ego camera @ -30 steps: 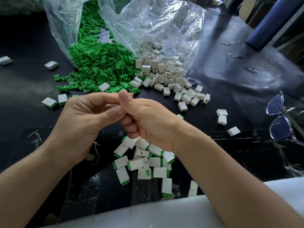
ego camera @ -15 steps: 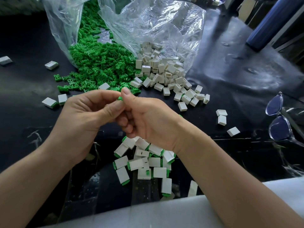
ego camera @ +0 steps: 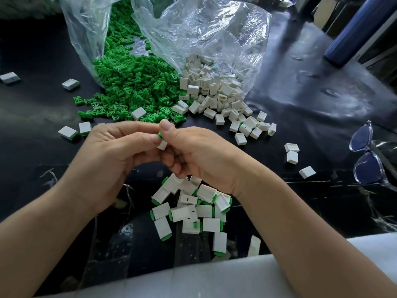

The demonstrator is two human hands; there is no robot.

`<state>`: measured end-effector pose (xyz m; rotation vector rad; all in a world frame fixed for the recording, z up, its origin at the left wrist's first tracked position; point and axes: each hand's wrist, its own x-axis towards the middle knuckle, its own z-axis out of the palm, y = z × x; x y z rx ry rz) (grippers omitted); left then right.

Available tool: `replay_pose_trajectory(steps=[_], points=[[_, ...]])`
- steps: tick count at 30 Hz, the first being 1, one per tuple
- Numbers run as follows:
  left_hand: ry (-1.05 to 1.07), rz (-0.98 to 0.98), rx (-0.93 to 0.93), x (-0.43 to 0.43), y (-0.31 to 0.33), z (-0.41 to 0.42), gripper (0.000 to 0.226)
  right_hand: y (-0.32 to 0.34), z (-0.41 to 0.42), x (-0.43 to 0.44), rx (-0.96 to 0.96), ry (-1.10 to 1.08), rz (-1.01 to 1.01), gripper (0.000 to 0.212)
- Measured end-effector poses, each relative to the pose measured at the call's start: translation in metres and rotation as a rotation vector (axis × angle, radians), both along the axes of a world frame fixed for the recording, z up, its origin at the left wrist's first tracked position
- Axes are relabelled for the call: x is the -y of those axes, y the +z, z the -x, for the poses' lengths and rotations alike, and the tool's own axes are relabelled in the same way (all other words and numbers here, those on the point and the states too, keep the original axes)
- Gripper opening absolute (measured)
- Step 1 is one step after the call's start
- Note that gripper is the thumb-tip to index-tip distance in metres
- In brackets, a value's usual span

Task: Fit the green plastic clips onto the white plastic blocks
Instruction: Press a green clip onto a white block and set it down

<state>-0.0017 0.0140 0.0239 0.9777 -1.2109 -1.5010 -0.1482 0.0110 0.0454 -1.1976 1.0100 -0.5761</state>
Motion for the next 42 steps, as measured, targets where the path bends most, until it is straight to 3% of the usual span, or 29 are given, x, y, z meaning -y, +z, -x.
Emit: replay_pose_trajectory(steps=[9,15,25,31,37,42], points=[[-0.017,0.016,-0.024,-0.001,0.001,0.001,0.02,-0.001,-0.006,-0.004,-0.211,-0.034,0.161,0.038],[-0.029,0.029,-0.08,-0.001,0.0,0.001,0.02,-0.004,-0.01,-0.004,-0.252,-0.066,0.219,0.032],[-0.029,0.036,-0.086,0.0,-0.003,0.0,0.019,-0.004,-0.012,-0.004,-0.274,-0.074,0.275,0.032],[-0.046,0.033,0.025,0.001,-0.007,-0.002,0.031,-0.006,-0.011,-0.005,-0.279,-0.087,0.304,0.029],[-0.035,0.003,0.045,0.003,-0.007,-0.002,0.026,-0.007,-0.009,-0.003,-0.204,-0.073,0.248,0.035],[-0.018,-0.03,-0.031,0.002,-0.005,0.0,0.02,-0.005,-0.004,-0.001,-0.161,-0.108,0.178,0.051]])
